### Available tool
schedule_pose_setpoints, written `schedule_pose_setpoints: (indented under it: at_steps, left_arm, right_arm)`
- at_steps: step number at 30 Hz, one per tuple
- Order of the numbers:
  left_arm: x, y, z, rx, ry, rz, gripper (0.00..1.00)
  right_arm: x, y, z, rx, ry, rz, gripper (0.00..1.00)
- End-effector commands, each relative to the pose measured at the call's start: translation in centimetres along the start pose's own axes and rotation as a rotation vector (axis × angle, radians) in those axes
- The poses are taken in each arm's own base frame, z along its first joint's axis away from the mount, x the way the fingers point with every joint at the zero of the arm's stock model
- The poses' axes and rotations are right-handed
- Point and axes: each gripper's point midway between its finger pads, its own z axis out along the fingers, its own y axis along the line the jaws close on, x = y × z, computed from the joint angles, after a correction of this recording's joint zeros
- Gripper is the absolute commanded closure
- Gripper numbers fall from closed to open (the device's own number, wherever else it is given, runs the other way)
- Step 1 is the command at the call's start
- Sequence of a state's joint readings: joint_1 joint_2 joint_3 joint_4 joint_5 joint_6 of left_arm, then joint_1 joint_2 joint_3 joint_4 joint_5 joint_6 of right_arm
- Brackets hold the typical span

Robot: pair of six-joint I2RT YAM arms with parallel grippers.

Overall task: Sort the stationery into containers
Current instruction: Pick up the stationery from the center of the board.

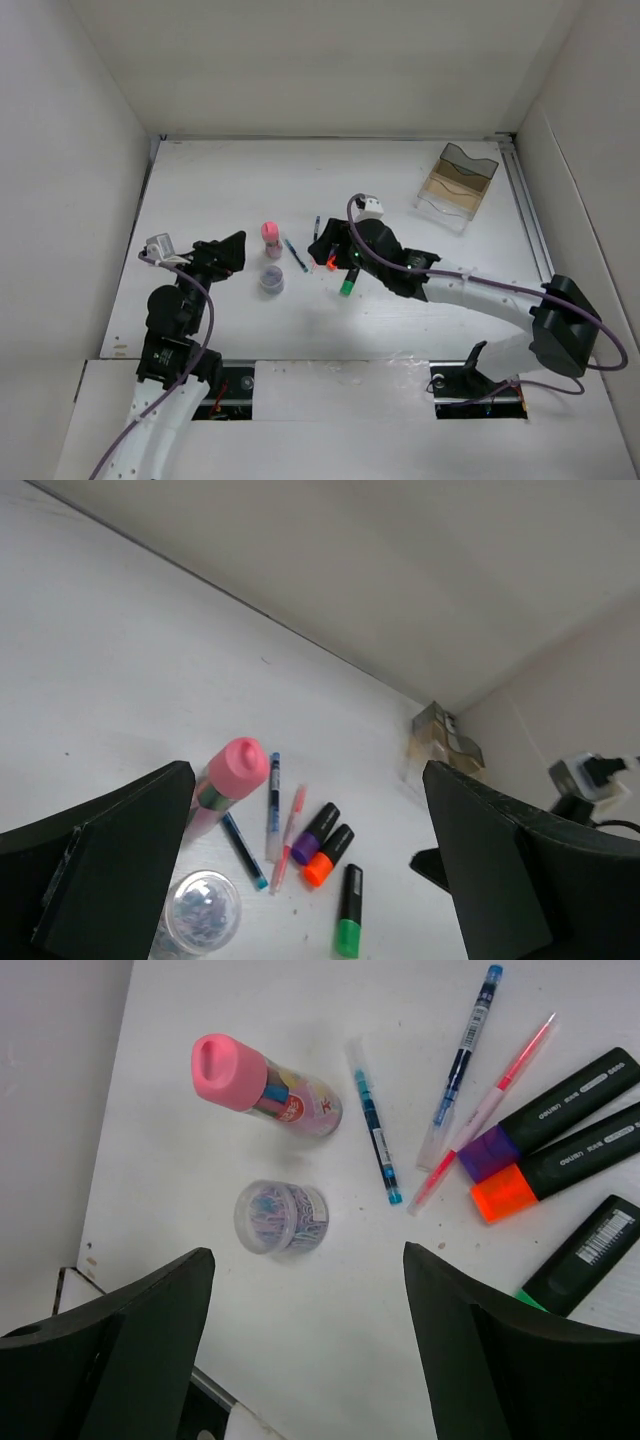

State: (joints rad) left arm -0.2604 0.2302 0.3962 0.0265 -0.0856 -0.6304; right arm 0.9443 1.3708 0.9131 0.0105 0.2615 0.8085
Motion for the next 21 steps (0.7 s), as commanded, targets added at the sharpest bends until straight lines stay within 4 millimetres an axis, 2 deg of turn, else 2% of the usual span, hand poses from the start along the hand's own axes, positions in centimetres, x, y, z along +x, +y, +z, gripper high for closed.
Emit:
schedule_pose_setpoints:
  at_steps: [1, 4, 6, 7, 9, 10, 12, 14, 15, 16, 17, 18, 19, 21]
  left_arm:
    - [-1.1, -2.6, -0.6, 0.122, -0.036, -0.058, 0.01]
    - [-2.1, -3.5, -1.5, 0.147, -0.063, -0.154, 0.01]
    - [-2.2, -4.6, -2.2, 0.222, -0.071, -0.164, 0.01]
    - [-1.9, -5.2, -2.6, 0.271, -0.063, -0.142, 0.01]
    - [-2.2, -5.6, -3.5, 0.341, -0.115, -0.144, 0.01]
    - [-2.5, -5.1, -3.6, 0.328, -0.151, -0.139, 0.01]
    - [-3.2, -4.0, -3.9, 0.281, -0.203, -0.179, 0.01]
    - [-3.4, -2.0, -4.1, 0.196, -0.250, -0.191, 0.01]
    - [-3.5, -1.4, -4.1, 0.169, -0.260, -0.194, 0.01]
    - [-3.5, -0.9, -4.0, 0.144, -0.263, -0.211, 0.01]
    - [-3.4, -0.2, -3.7, 0.106, -0.267, -0.228, 0.01]
    - [-2.7, 0.2, -3.2, 0.085, -0.247, -0.223, 0.01]
    - [-2.4, 0.7, -2.8, 0.060, -0.236, -0.220, 0.01]
    - [-0.5, 2.1, -1.4, -0.018, -0.158, -0.190, 0.01]
  right_arm:
    - [-2.3, 3.0, 0.8, -0.055, -0.064, 0.018, 0.18]
    - [-2.5, 3.6, 1.7, -0.055, -0.064, 0.018, 0.21]
    - [-2.7, 4.1, 2.3, -0.056, -0.066, 0.006, 0.31]
    - [-2.9, 4.4, 2.6, -0.058, -0.068, 0.006, 0.66]
    - [-3.5, 5.3, 2.9, -0.078, -0.073, -0.008, 0.93]
    - [-3.3, 5.2, 3.2, -0.070, -0.067, -0.023, 1.00]
    - [-4.1, 6.1, 3.3, -0.085, -0.081, -0.032, 1.00]
    - [-4.7, 6.1, 3.9, -0.079, -0.092, -0.056, 1.00]
    - [-4.1, 5.8, 4.1, -0.066, -0.063, -0.075, 0.96]
    - [-4.4, 6.4, 4.7, -0.064, -0.061, -0.076, 0.85]
    - [-4.3, 6.3, 5.1, -0.058, -0.055, -0.096, 0.52]
    - [-4.1, 6.5, 5.5, -0.060, -0.041, -0.112, 0.39]
    - [-3.7, 6.7, 6.5, -0.050, -0.017, -0.119, 0.31]
    - [-3.3, 6.7, 7.5, -0.032, 0.002, -0.136, 0.15]
